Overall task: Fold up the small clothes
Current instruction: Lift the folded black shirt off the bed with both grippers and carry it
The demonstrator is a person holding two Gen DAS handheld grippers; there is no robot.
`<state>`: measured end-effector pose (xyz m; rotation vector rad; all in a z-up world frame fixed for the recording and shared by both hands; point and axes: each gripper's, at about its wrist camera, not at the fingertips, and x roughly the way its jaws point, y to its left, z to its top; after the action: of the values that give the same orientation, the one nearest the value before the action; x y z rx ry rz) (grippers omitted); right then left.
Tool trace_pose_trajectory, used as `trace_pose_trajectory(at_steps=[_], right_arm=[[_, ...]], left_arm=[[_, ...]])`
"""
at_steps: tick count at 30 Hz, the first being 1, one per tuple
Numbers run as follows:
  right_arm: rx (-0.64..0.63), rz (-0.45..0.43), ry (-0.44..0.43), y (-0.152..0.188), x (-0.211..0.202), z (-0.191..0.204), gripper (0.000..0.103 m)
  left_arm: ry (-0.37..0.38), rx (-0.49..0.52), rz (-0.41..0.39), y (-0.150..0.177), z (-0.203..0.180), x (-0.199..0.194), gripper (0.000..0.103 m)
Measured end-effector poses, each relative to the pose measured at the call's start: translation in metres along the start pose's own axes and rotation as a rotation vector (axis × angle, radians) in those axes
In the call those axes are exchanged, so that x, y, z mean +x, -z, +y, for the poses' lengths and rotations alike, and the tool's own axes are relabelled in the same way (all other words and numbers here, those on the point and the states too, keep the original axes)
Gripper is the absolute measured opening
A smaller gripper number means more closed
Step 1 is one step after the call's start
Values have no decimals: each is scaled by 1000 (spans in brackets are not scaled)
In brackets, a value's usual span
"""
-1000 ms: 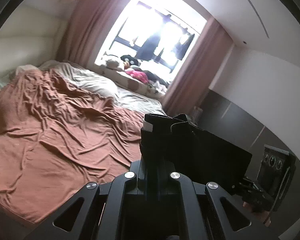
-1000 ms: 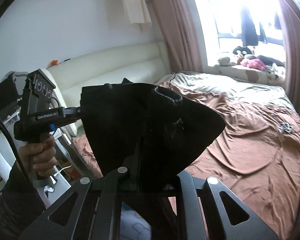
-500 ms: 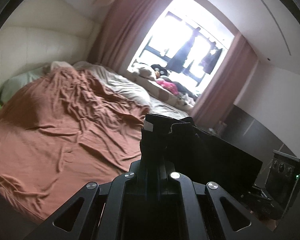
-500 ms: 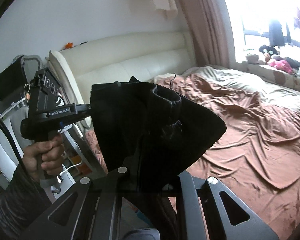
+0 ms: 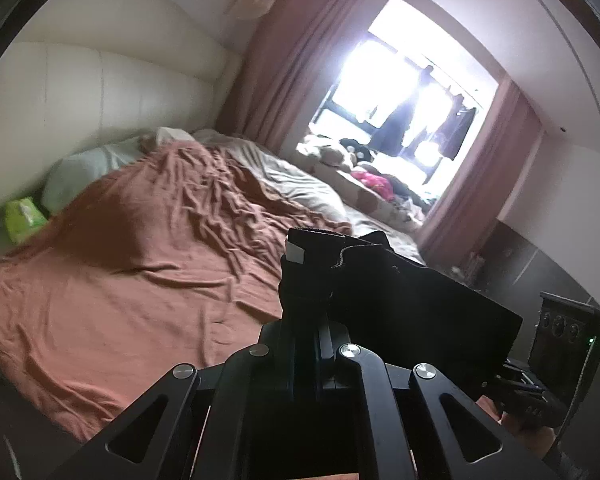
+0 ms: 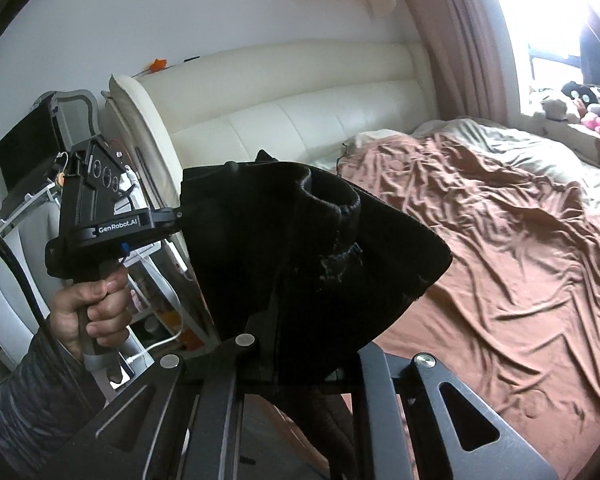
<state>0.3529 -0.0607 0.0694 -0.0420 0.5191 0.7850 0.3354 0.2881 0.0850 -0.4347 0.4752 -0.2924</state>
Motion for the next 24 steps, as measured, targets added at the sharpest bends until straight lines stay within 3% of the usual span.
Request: trace_pose_trajectory(at_steps=[16, 24], right_arm=[[21, -1, -119, -5, 86, 49, 8], [49, 58, -147, -7, 138, 66, 8]], left_arm=[[-176, 49, 27, -52, 88, -33, 6], [-247, 28, 45, -61, 129, -28, 6]])
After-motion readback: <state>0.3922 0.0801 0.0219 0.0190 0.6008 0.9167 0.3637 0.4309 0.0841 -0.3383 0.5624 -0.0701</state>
